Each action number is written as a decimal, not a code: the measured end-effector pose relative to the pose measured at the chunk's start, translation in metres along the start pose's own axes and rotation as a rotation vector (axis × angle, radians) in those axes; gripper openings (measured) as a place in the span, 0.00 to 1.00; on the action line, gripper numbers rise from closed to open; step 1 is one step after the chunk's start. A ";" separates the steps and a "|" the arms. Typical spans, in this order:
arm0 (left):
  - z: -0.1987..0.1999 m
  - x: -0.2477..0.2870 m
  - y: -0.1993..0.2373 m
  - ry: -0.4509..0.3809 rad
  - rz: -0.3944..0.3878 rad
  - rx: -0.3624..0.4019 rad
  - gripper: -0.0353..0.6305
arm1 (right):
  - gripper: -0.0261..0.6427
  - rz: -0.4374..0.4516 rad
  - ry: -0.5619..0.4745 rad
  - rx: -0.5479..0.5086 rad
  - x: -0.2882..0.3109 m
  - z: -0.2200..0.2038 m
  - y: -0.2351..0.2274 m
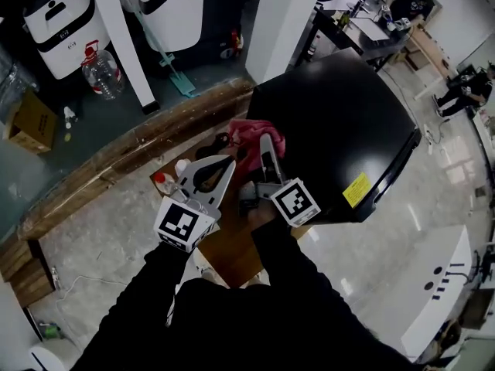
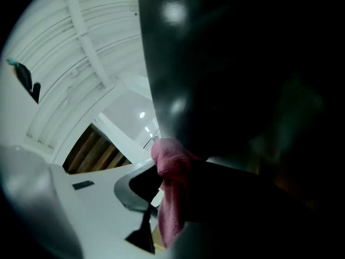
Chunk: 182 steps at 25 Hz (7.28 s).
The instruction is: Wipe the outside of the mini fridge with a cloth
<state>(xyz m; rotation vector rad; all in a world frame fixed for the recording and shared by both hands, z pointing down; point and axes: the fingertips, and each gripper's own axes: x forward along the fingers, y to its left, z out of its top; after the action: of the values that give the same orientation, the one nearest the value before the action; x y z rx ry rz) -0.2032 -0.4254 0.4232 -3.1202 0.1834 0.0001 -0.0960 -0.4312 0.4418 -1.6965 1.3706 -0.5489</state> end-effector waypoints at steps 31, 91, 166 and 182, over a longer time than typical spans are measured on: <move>-0.119 0.056 0.004 0.160 -0.194 -0.070 0.06 | 0.22 -0.252 -0.022 0.180 -0.017 -0.060 -0.139; 0.018 0.044 -0.145 -0.011 -0.460 -0.009 0.06 | 0.20 -0.182 -0.032 0.117 -0.165 0.071 -0.025; -0.062 0.006 -0.242 0.171 -0.360 -0.188 0.06 | 0.20 -0.018 0.424 -0.733 -0.279 0.049 -0.017; -0.019 -0.017 -0.307 0.105 -0.189 -0.116 0.06 | 0.20 0.247 0.475 -0.815 -0.330 0.080 0.029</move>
<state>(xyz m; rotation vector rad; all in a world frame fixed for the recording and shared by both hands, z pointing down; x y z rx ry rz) -0.1842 -0.1190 0.4474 -3.2415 -0.1159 -0.1606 -0.1488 -0.0947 0.4326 -2.0366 2.3372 -0.2589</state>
